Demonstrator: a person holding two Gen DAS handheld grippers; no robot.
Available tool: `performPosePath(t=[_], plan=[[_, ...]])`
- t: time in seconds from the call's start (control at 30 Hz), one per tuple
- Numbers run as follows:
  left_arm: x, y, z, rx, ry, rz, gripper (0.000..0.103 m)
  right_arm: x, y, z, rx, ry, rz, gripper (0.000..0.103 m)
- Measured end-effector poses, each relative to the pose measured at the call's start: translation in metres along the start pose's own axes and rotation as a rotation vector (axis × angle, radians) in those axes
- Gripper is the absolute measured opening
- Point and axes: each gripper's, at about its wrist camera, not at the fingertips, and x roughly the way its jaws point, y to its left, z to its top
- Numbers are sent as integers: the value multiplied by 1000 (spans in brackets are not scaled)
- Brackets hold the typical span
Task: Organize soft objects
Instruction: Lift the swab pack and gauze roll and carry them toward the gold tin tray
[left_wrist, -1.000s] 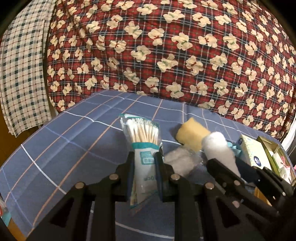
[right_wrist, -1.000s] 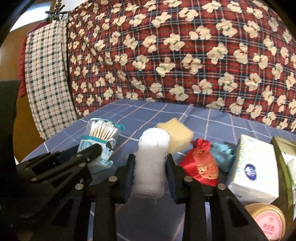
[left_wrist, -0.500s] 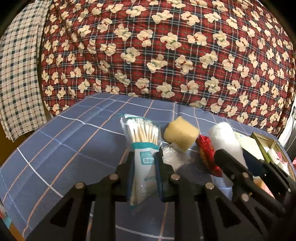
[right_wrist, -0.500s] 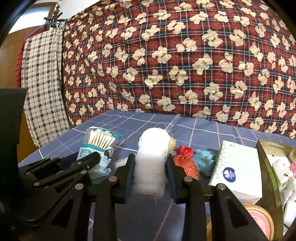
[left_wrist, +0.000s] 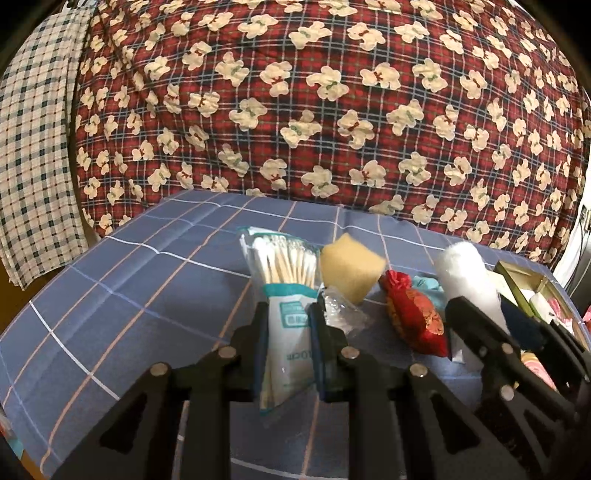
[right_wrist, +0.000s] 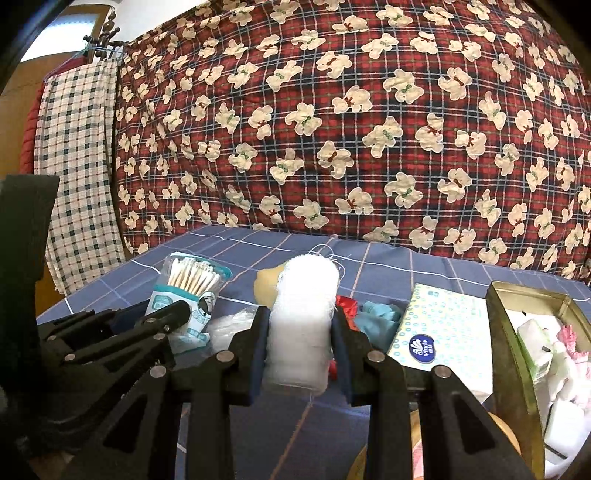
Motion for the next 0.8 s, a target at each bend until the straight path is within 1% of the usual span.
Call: performPosePath(t=[0.4, 0.6, 0.8], plan=[[0, -17, -1, 48, -10, -19, 19, -6, -7, -2, -3, -10, -21, 35], [-1, -22, -1, 55, -11, -35, 19, -13, -8, -3, -19, -33, -37, 35], [0, -30, -2, 71, -3, -50, 19, -17, -20, -4, -4, -35, -49, 35]])
